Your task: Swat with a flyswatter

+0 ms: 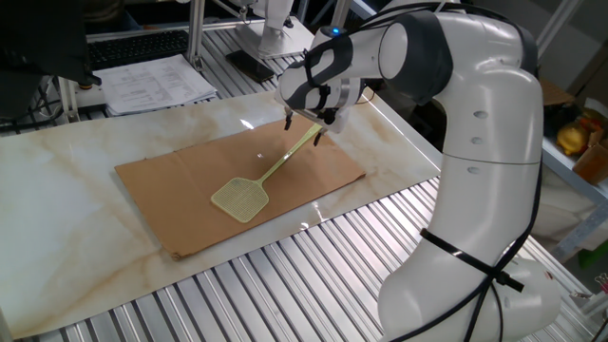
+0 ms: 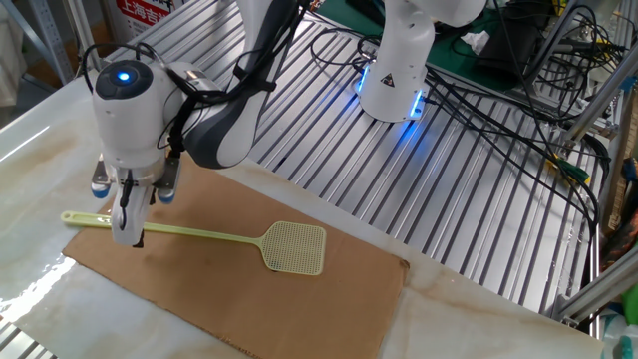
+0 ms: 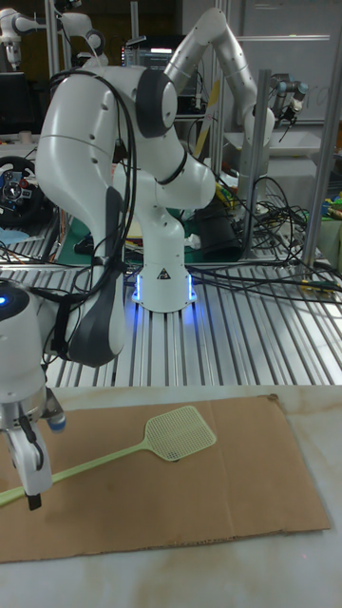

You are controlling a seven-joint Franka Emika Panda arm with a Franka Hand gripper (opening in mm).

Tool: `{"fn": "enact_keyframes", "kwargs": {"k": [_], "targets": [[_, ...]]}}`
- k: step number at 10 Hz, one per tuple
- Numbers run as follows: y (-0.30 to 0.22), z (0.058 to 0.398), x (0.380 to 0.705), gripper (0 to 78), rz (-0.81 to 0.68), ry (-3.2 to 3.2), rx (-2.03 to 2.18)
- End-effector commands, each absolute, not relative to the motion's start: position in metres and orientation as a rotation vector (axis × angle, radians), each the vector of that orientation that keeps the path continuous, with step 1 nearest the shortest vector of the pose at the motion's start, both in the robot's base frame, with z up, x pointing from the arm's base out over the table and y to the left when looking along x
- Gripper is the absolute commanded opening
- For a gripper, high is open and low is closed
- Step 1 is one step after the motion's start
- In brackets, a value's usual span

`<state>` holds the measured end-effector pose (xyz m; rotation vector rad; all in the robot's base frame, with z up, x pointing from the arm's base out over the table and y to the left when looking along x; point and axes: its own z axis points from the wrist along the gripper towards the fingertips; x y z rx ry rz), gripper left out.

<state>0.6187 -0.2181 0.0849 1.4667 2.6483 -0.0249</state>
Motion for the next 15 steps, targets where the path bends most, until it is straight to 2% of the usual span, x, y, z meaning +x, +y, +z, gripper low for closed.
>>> {"fn": "enact_keyframes", "kwargs": {"k": [1,15], "targets": [[-0.219,0.084,0.619,77.4,-0.018,2.638,1.481],[-0.221,0.068,0.618,77.4,0.021,2.603,1.560]]}}
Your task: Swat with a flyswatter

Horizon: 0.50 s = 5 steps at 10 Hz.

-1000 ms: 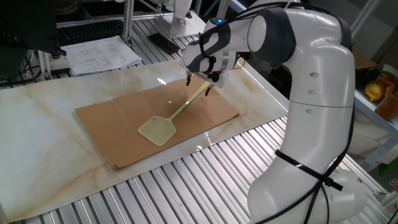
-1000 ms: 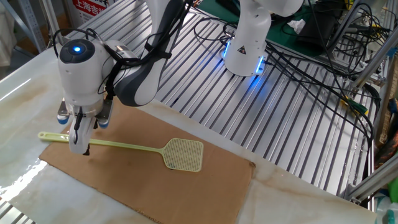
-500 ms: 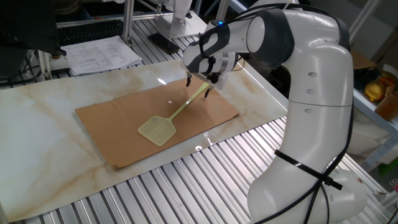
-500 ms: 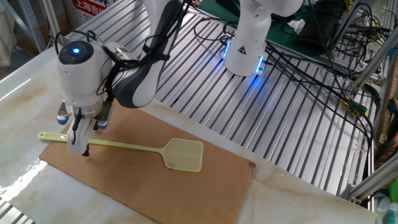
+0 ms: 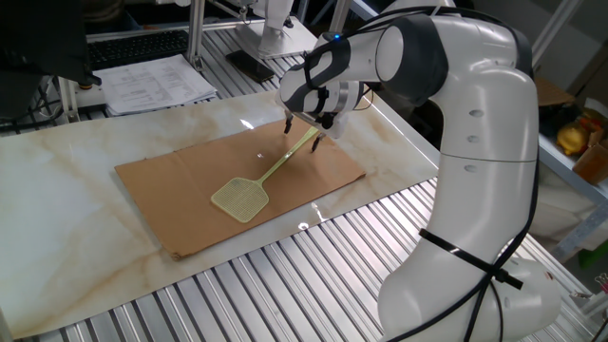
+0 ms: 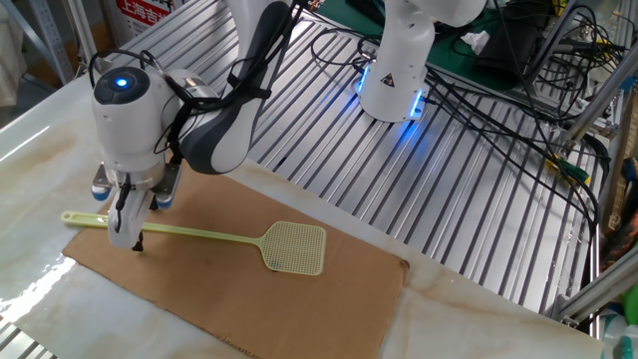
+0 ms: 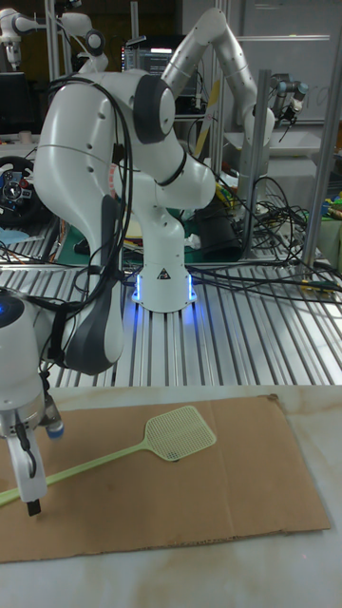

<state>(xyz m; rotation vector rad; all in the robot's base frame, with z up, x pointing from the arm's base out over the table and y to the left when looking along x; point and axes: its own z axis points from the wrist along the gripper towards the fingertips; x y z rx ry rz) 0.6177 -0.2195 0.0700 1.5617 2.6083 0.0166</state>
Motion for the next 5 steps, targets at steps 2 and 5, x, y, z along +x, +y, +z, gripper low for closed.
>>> {"fn": "enact_keyframes", "kwargs": {"k": [2,5], "targets": [[-0.2209,0.0656,0.6180,77.4,0.020,2.605,1.553],[-0.2209,0.0655,0.6180,77.4,0.009,2.601,1.552]]}}
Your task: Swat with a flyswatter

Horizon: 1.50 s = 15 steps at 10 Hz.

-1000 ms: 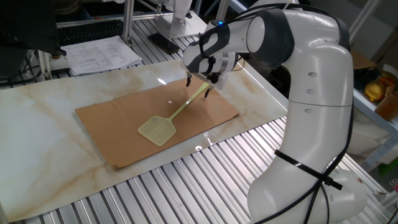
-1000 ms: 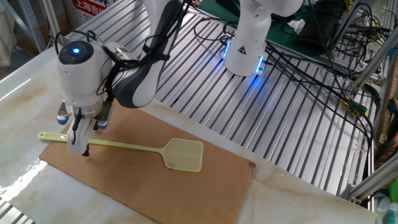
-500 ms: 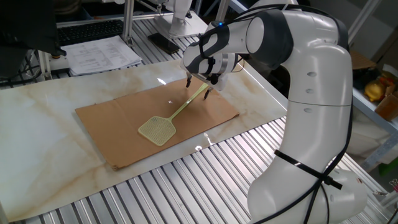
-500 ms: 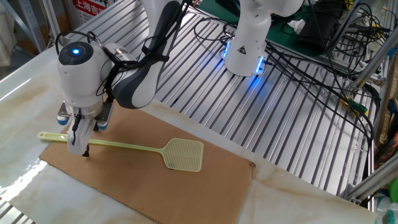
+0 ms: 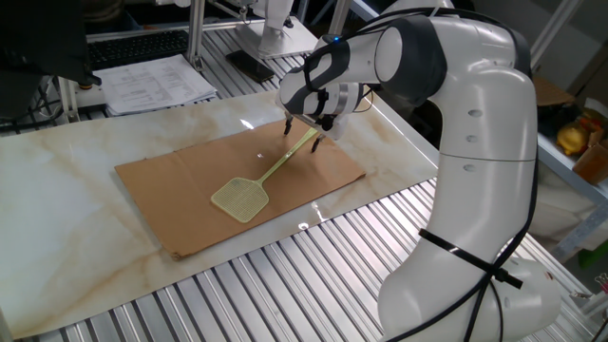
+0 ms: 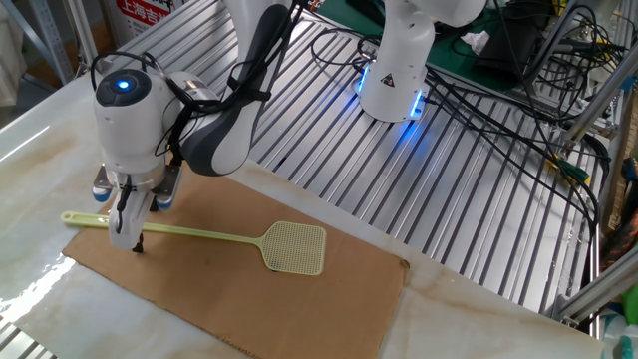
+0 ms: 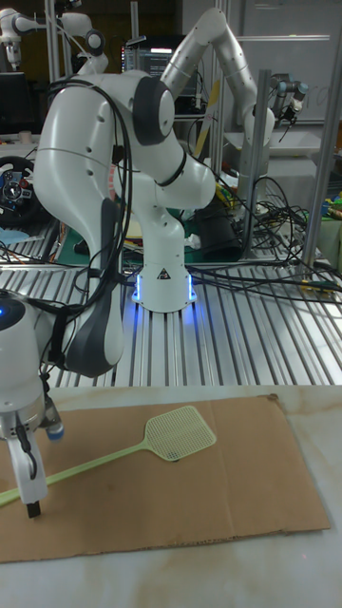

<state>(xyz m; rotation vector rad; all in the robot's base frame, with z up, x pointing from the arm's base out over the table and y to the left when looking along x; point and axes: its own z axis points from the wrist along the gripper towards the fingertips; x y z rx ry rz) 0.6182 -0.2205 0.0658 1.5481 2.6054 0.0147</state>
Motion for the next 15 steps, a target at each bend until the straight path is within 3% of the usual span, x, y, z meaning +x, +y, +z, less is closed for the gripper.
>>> {"fn": "enact_keyframes", "kwargs": {"k": [1,5,6,15], "targets": [[-0.2209,0.0655,0.6179,77.4,0.009,2.599,1.556],[-0.2211,0.0645,0.6178,77.4,-0.008,2.607,1.557],[-0.2211,0.0645,0.6178,1.2,-0.008,2.607,1.557],[-0.2211,0.0645,0.6178,1.2,-0.008,2.607,1.557]]}}
